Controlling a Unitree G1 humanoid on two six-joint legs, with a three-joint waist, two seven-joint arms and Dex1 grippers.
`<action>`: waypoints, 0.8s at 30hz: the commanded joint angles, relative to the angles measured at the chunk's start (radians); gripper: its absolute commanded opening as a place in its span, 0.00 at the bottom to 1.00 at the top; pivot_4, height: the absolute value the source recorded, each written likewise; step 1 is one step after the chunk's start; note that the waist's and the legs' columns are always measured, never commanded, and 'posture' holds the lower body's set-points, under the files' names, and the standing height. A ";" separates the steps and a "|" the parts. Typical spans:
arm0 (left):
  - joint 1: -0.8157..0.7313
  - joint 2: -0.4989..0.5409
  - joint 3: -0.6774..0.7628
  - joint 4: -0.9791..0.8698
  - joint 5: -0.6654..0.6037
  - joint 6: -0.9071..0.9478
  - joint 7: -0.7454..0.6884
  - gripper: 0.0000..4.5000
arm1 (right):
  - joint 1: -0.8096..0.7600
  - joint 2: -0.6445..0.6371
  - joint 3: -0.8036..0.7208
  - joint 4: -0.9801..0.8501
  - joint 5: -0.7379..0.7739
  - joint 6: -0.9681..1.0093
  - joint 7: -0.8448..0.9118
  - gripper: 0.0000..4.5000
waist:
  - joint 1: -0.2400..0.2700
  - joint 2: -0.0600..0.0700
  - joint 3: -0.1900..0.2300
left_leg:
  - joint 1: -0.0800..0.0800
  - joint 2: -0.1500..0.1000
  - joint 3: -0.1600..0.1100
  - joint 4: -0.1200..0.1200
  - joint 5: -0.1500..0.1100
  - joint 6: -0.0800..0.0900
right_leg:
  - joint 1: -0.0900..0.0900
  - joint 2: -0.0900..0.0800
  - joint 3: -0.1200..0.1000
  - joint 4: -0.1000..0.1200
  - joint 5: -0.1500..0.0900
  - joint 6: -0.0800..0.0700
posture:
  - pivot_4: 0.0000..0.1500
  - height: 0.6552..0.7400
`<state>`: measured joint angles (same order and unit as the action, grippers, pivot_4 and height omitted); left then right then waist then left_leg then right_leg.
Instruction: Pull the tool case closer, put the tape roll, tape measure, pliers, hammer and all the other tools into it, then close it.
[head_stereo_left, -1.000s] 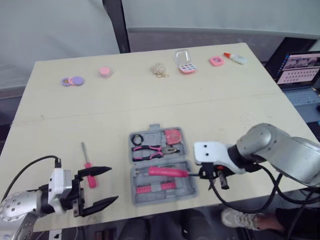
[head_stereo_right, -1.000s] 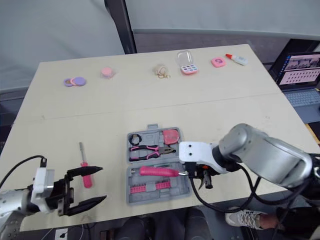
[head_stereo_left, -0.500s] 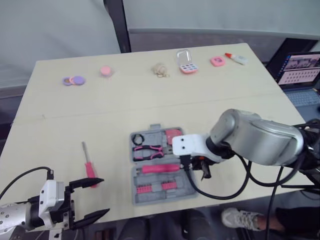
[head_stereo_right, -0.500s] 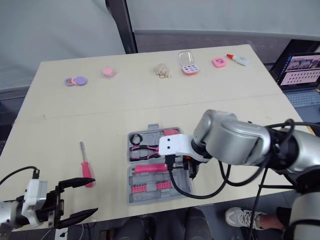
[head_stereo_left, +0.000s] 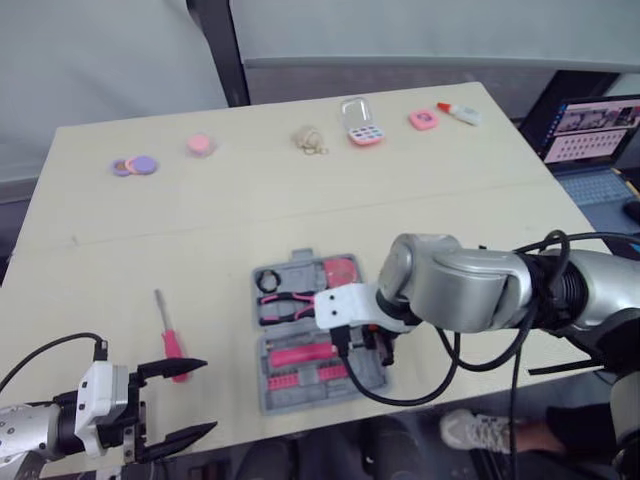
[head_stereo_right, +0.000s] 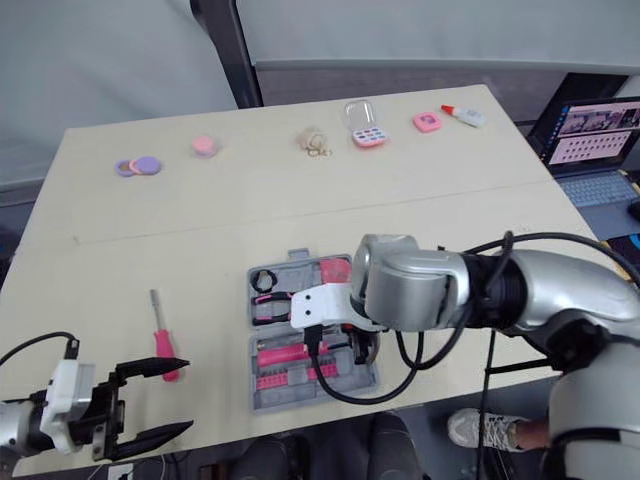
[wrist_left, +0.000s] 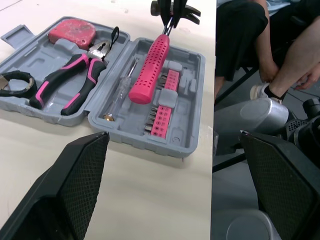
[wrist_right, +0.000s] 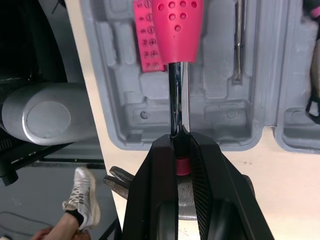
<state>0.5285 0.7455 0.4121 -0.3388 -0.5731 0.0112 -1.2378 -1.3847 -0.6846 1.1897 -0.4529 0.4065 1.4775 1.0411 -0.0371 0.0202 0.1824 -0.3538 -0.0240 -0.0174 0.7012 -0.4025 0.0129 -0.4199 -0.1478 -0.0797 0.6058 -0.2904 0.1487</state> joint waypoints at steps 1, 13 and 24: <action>0.013 0.004 0.015 -0.007 0.003 -0.003 -0.007 1.00 | -0.035 0.052 0.010 0.012 -0.002 0.011 -0.024 0.00 | 0.000 -0.001 0.000 | 0.000 0.000 0.000 0.000 0.000 0.000 | 0.000 0.000 -0.001 0.000 0.000 0.000 | 1.00 1.00; 0.015 0.021 0.016 -0.043 0.002 0.038 0.000 1.00 | -0.020 0.129 0.045 0.069 0.007 0.025 -0.079 0.00 | -0.005 -0.001 -0.001 | 0.000 -0.001 0.000 0.000 0.000 0.000 | -0.001 -0.001 -0.005 0.002 0.000 0.000 | 1.00 1.00; 0.007 0.013 0.010 -0.079 0.006 0.051 0.033 1.00 | -0.001 0.150 0.076 0.101 -0.001 0.000 -0.109 0.00 | -0.019 -0.001 -0.001 | 0.000 -0.001 0.000 0.000 0.000 0.000 | -0.001 -0.001 -0.012 0.003 0.000 -0.002 | 1.00 1.00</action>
<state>0.5262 0.7607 0.4121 -0.3858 -0.5675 0.0619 -1.2117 -1.3818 -0.5408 1.2670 -0.3440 0.4099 1.4839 0.9441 -0.0566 0.0193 0.1818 -0.3537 -0.0246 -0.0179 0.7013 -0.4026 0.0128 -0.4211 -0.1492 -0.0925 0.6089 -0.2900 0.1467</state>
